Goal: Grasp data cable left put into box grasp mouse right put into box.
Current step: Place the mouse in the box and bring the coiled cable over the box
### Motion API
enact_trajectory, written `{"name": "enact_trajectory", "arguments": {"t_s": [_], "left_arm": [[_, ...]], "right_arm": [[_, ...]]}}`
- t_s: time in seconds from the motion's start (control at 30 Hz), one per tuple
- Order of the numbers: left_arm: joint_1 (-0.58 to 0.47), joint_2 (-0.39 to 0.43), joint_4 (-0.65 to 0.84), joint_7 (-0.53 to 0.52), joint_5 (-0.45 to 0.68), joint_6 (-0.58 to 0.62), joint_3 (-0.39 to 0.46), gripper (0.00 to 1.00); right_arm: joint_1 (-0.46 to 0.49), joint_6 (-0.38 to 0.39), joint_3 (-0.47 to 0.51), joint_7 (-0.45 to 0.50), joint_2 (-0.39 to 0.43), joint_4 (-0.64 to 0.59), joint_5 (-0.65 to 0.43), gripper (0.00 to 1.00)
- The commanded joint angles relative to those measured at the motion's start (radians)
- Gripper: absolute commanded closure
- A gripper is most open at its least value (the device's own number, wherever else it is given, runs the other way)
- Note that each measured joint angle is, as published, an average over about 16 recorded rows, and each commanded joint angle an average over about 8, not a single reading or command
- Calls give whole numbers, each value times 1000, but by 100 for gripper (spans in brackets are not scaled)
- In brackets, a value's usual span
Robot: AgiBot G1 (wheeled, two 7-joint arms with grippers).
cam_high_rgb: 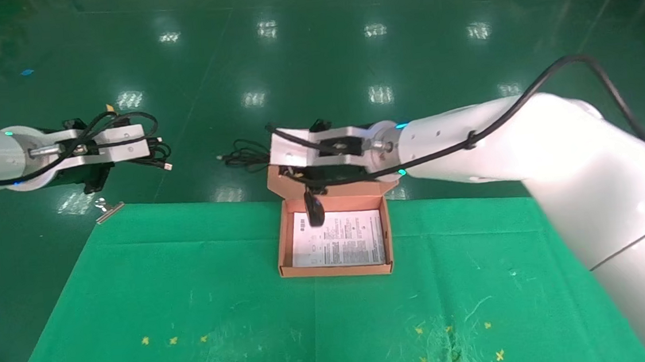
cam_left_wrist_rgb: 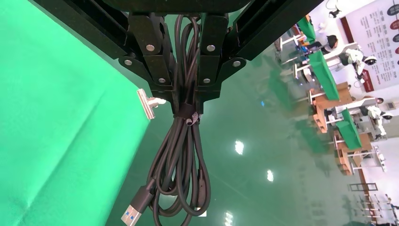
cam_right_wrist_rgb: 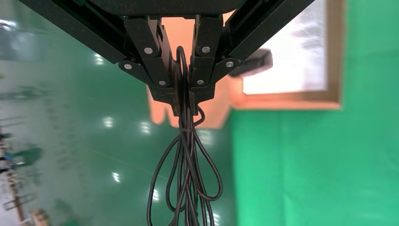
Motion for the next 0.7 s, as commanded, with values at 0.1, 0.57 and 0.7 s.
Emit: {"name": "enact_trajectory", "arguments": {"t_s": [0.1,0.57,0.7], "left_arm": [[5,-4,-21,-17,11,12,1,100],[8,-7,-33,-25,15,17,1,100],[8,-7,-33,-25,16,17,1,100]], "right_arm": [[-9,23,-71,44,-1,-5,55,100],[-24,65,-249,217,0,-202,121,100],[-17,76,-284,238,-1,-221,134,76]]}}
